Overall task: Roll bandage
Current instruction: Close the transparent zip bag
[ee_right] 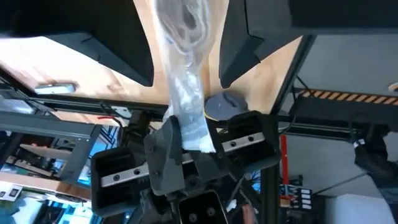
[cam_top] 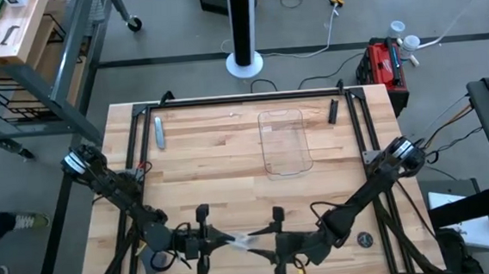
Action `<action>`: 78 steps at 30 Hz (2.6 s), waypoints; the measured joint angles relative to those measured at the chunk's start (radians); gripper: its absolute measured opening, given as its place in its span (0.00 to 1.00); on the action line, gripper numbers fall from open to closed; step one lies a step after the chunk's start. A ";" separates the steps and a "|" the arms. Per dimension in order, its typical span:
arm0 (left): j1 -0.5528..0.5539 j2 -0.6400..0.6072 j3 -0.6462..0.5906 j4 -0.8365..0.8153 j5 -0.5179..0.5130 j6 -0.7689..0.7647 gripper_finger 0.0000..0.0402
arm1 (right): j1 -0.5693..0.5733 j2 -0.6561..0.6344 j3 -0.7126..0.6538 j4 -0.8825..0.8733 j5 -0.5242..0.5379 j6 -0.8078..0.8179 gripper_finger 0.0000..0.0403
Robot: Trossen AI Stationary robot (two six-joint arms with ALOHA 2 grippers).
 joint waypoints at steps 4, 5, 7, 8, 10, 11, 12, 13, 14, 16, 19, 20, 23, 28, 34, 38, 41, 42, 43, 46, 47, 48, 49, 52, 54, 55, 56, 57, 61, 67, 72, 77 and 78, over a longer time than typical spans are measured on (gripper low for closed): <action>-0.002 0.000 0.000 -0.001 0.012 0.000 0.00 | -0.018 0.011 0.000 0.032 0.000 -0.018 0.37; -0.002 0.000 0.000 0.000 0.021 0.000 0.00 | -0.021 0.011 0.000 0.038 0.001 -0.020 0.33; -0.003 0.000 0.000 -0.001 0.027 -0.001 0.00 | -0.026 0.011 0.000 0.041 0.004 -0.030 0.21; -0.003 0.000 0.000 -0.002 0.027 -0.001 0.00 | -0.027 0.011 0.000 0.041 0.006 -0.043 0.14; -0.003 0.000 0.000 -0.007 0.027 -0.007 0.00 | -0.027 0.011 0.000 0.043 0.009 -0.084 0.04; -0.003 0.000 0.000 -0.020 0.027 -0.022 0.00 | -0.026 0.011 0.000 0.044 0.012 -0.094 0.03; -0.004 0.000 0.000 -0.038 0.027 -0.048 0.00 | -0.026 0.011 0.000 0.039 0.016 -0.092 0.02; -0.004 -0.002 0.000 -0.068 0.027 -0.074 0.01 | -0.026 0.011 0.000 0.026 0.015 -0.089 0.01; -0.004 -0.009 0.000 -0.114 0.027 -0.100 0.02 | -0.026 0.009 0.002 -0.002 0.015 -0.086 0.01; -0.004 -0.024 0.000 -0.211 0.018 -0.173 0.06 | -0.026 0.009 0.028 -0.110 0.015 -0.045 0.00; -0.004 -0.058 0.000 -0.354 -0.021 -0.291 0.14 | -0.031 0.010 0.110 -0.362 0.004 0.056 0.00; -0.004 -0.070 0.000 -0.383 -0.024 -0.319 0.16 | -0.034 0.012 0.142 -0.447 0.000 0.095 0.00; -0.004 -0.092 0.000 -0.397 -0.025 -0.360 0.24 | -0.047 0.028 0.216 -0.634 -0.031 0.171 0.00; 0.005 -0.103 0.001 -0.361 0.014 -0.359 0.34 | -0.067 0.054 0.271 -0.690 -0.071 0.161 0.00; 0.040 -0.103 0.007 -0.353 0.093 -0.384 0.39 | -0.080 0.083 0.283 -0.690 -0.076 0.140 0.00; 0.067 -0.103 0.007 -0.353 0.108 -0.419 0.40 | -0.084 0.087 0.283 -0.680 -0.078 0.141 0.00; 0.083 -0.101 0.007 -0.359 0.121 -0.436 0.40 | -0.085 0.088 0.283 -0.672 -0.079 0.139 0.00; 0.085 -0.097 0.007 -0.357 0.123 -0.437 0.40 | -0.085 0.088 0.283 -0.663 -0.079 0.137 0.00; 0.086 -0.093 0.007 -0.358 0.130 -0.437 0.40 | -0.085 0.088 0.283 -0.658 -0.079 0.134 0.00; 0.090 -0.081 0.011 -0.357 0.141 -0.438 0.38 | -0.085 0.088 0.283 -0.658 -0.079 0.132 0.00; 0.091 -0.077 0.011 -0.354 0.142 -0.438 0.37 | -0.085 0.088 0.283 -0.658 -0.079 0.132 0.00; 0.092 -0.074 0.011 -0.356 0.142 -0.438 0.36 | -0.085 0.088 0.283 -0.657 -0.079 0.132 0.00; 0.093 -0.073 0.011 -0.358 0.142 -0.438 0.35 | -0.085 0.088 0.283 -0.656 -0.079 0.132 0.00; 0.094 -0.073 0.011 -0.345 0.142 -0.437 0.32 | -0.085 0.088 0.283 -0.653 -0.079 0.132 0.00; 0.094 -0.073 0.011 -0.330 0.143 -0.431 0.30 | -0.085 0.088 0.283 -0.650 -0.079 0.132 0.00; 0.094 -0.073 0.011 -0.325 0.146 -0.429 0.29 | -0.085 0.088 0.283 -0.649 -0.079 0.132 0.00; 0.097 -0.073 0.011 -0.324 0.149 -0.428 0.28 | -0.085 0.088 0.283 -0.649 -0.079 0.131 0.00; 0.098 -0.073 0.011 -0.325 0.150 -0.428 0.28 | -0.085 0.088 0.283 -0.647 -0.079 0.131 0.00; 0.101 -0.073 0.011 -0.327 0.151 -0.415 0.22 | -0.085 0.088 0.283 -0.638 -0.079 0.129 0.00; 0.100 -0.073 0.011 -0.323 0.161 -0.366 0.03 | -0.085 0.088 0.283 -0.638 -0.078 0.130 0.00; 0.100 -0.073 0.011 -0.324 0.187 -0.386 0.02 | -0.085 0.088 0.283 -0.638 -0.078 0.131 0.00; 0.100 -0.072 0.008 -0.340 0.214 -0.400 0.03 | -0.085 0.088 0.283 -0.639 -0.079 0.131 0.00; 0.100 -0.072 0.008 -0.342 0.214 -0.403 0.04 | -0.085 0.088 0.283 -0.639 -0.078 0.131 0.00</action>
